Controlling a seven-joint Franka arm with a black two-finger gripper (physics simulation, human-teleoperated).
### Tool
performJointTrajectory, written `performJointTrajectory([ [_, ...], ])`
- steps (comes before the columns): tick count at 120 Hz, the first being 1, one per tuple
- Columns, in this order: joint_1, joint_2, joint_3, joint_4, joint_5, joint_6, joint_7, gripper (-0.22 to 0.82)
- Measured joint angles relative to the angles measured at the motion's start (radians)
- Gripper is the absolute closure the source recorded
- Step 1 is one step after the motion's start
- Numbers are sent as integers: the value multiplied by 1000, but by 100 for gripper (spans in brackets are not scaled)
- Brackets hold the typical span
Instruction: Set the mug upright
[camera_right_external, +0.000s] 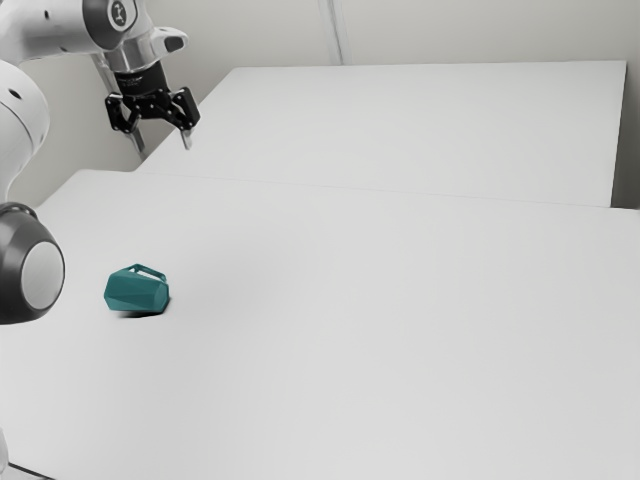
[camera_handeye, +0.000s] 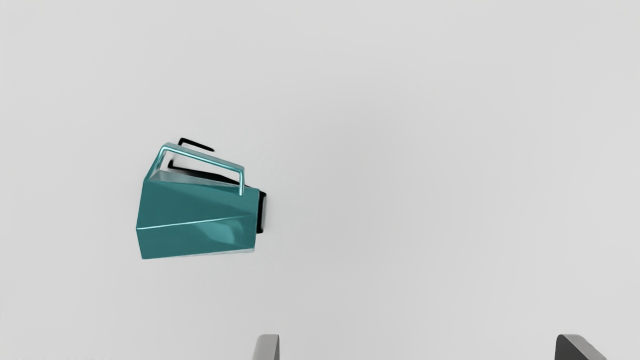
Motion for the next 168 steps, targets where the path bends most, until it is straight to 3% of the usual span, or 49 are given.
performJointTrajectory([
  [33, 3, -28, -4, -49, 28, -4, 1, 0],
  [49, 119, -21, -1, -89, 25, 19, 46, 0],
  [69, 266, -16, 22, -197, -69, 67, 162, 0],
  [106, 302, -88, 109, -446, -205, 153, 431, 0],
  [125, 323, -108, 126, -501, -230, 205, 575, 0],
  [143, 407, -54, 127, -486, -273, 239, 695, 0],
  [168, 536, 110, 118, -349, -431, 229, 837, 0],
])
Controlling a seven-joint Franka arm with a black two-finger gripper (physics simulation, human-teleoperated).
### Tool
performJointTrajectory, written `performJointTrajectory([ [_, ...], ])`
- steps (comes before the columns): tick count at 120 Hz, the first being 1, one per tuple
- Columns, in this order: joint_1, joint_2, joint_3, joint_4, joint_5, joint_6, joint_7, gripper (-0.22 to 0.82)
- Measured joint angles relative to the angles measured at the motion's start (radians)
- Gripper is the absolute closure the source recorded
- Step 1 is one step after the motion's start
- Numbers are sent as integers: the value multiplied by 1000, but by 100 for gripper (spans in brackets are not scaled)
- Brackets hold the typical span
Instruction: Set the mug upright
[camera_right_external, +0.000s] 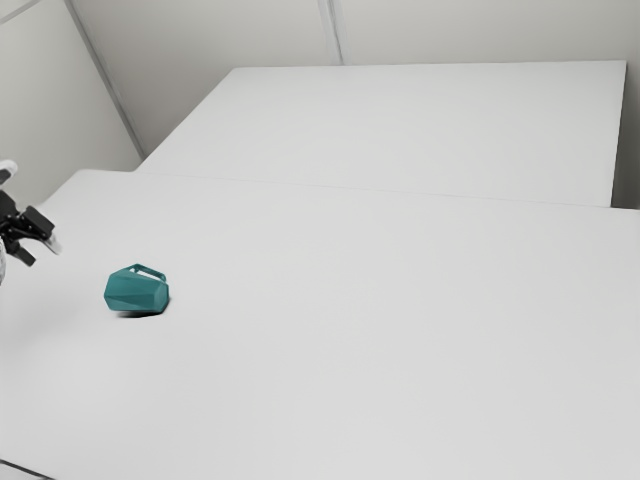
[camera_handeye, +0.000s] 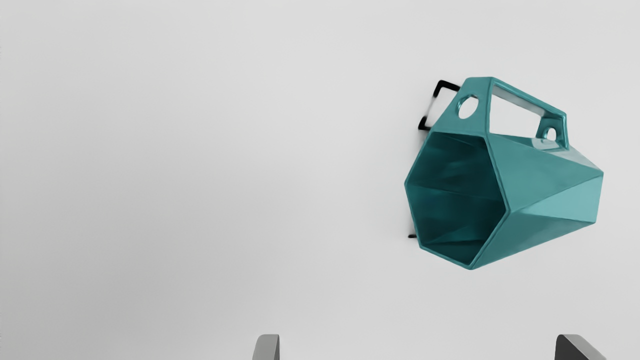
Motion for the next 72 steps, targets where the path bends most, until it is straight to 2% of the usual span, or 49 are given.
performJointTrajectory([
  [16, 86, 109, -51, 99, -123, -45, 74, 0],
  [31, 119, 172, -66, 138, -224, -94, 131, 0],
  [48, 123, 192, -81, 136, -307, -137, 183, 0],
  [72, 117, 171, -84, 59, -380, -189, 226, 0],
])
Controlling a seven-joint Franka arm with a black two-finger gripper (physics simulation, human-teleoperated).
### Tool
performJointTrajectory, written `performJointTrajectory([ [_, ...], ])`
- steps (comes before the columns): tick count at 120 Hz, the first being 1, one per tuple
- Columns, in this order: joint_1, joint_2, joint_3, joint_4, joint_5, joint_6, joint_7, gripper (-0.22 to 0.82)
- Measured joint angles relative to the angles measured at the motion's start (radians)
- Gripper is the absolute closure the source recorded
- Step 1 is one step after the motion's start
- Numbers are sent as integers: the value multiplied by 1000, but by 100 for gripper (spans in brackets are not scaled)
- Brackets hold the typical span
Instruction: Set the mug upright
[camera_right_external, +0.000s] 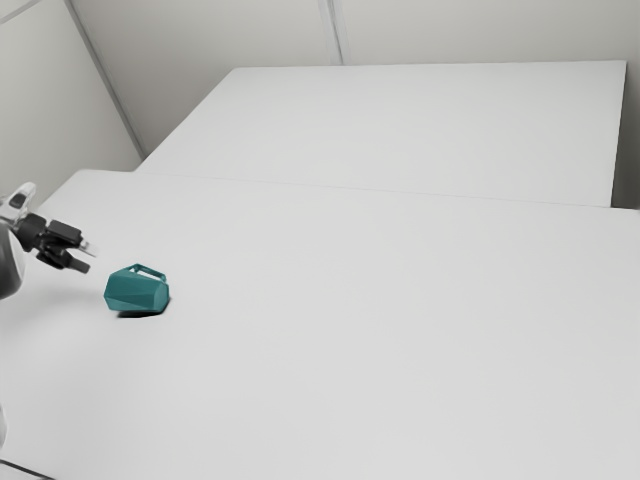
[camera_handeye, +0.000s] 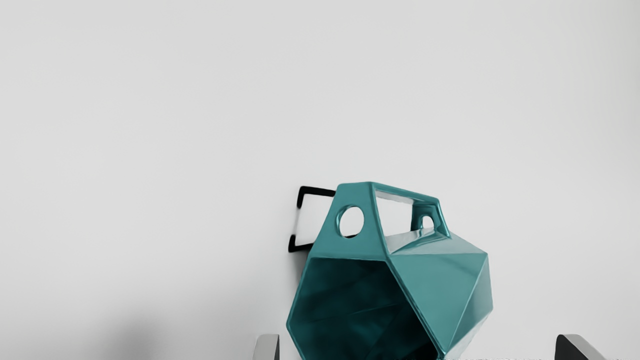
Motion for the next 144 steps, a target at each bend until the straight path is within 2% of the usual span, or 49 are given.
performJointTrajectory([
  [23, -8, -22, -18, -48, -19, -26, 9, 0],
  [63, -15, -3, -60, -90, -28, -9, 11, 0],
  [144, -74, -71, -80, -200, -35, 52, -6, 0],
])
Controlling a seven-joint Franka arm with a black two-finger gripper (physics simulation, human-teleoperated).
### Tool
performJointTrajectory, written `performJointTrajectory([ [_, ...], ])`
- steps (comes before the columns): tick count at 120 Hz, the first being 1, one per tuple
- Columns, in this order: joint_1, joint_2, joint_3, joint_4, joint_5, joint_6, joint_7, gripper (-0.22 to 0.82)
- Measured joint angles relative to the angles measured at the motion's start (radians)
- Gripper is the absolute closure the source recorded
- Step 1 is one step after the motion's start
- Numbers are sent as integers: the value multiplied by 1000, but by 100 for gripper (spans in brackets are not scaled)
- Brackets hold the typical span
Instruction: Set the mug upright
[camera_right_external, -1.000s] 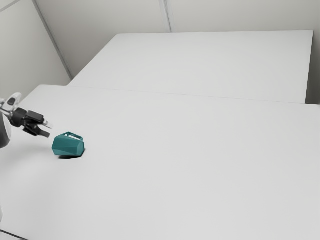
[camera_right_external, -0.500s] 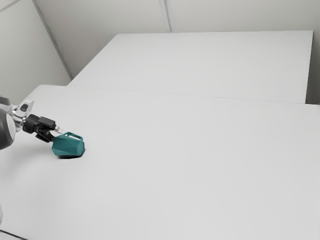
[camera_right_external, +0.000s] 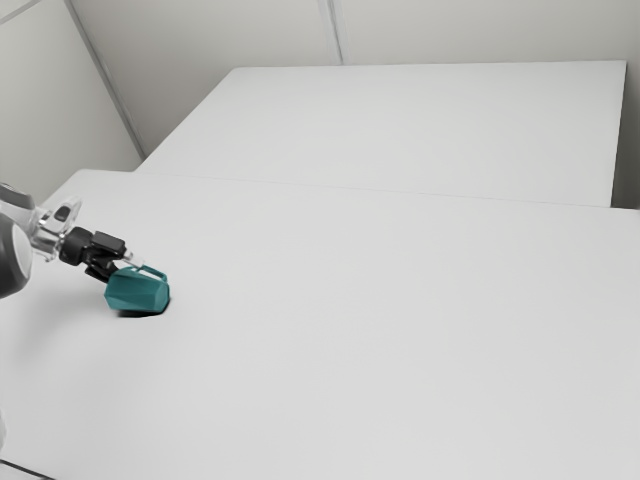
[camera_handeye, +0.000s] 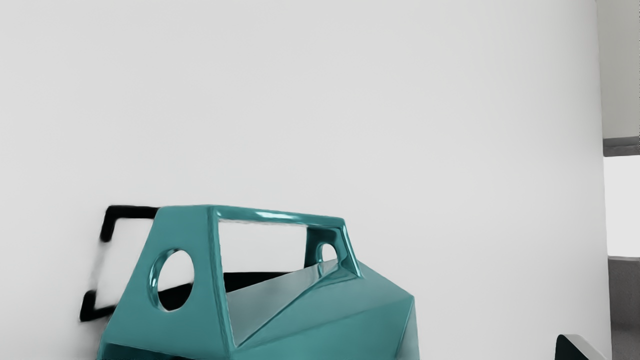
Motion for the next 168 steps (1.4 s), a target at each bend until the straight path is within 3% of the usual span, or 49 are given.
performJointTrajectory([
  [60, -13, -21, 0, -52, -1, 22, -27, 2],
  [134, -13, -21, 0, -74, 3, 34, -47, 51],
  [168, -13, -23, 0, -74, 10, 41, -51, 69],
])
